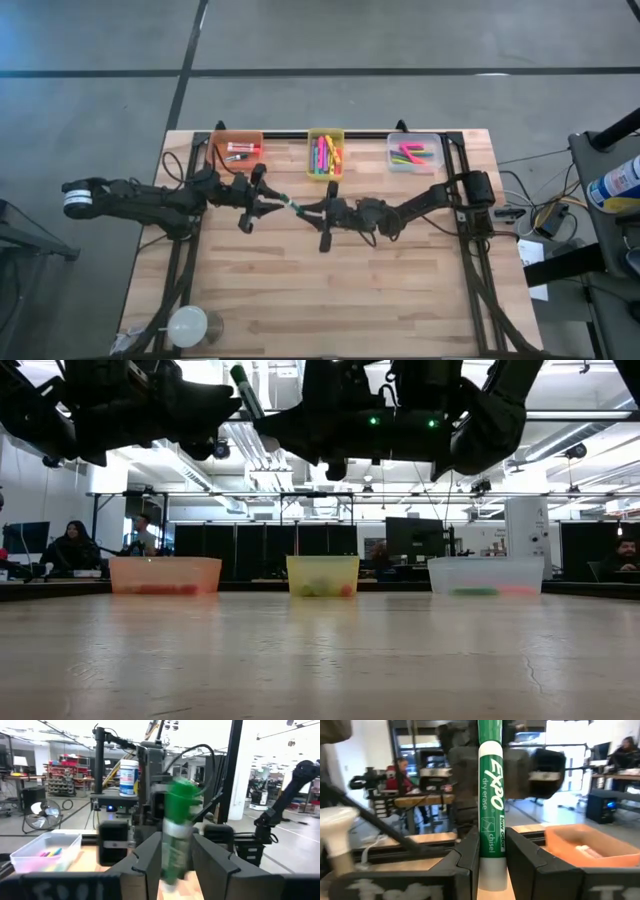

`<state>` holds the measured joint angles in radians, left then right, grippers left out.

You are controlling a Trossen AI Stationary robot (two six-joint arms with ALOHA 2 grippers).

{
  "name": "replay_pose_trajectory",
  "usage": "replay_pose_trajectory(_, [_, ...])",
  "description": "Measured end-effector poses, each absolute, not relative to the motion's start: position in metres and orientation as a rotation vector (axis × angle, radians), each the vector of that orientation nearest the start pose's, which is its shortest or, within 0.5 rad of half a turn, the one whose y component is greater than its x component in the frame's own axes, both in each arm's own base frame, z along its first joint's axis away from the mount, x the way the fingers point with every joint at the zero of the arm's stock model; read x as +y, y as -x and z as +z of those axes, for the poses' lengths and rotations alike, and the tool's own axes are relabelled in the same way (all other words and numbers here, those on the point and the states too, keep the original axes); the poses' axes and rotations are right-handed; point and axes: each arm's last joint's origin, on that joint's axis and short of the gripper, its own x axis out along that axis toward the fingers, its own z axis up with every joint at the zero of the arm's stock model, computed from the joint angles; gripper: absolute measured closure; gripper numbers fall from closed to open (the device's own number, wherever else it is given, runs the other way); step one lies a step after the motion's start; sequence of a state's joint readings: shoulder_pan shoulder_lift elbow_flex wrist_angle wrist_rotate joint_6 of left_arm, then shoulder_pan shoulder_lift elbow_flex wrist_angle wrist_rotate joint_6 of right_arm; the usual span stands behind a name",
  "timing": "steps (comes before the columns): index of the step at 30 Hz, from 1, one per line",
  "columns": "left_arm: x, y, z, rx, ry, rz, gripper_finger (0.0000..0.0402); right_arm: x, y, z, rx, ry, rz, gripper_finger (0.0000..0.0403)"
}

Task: Pick & Place Markers
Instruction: Put the green marker pen into the orange bin

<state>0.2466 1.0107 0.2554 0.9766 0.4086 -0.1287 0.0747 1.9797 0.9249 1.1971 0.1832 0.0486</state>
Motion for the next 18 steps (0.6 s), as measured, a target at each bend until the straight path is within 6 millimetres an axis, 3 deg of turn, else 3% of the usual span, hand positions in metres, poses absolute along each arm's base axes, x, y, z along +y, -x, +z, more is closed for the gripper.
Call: replay_pose_trajectory(18, [0.0281,-0.1888,0.2262,-0.225,0.043,-0.228,0.0285,0.0227,-0.3934,0.1754,-0.134,-0.091,-0.102,0.0335])
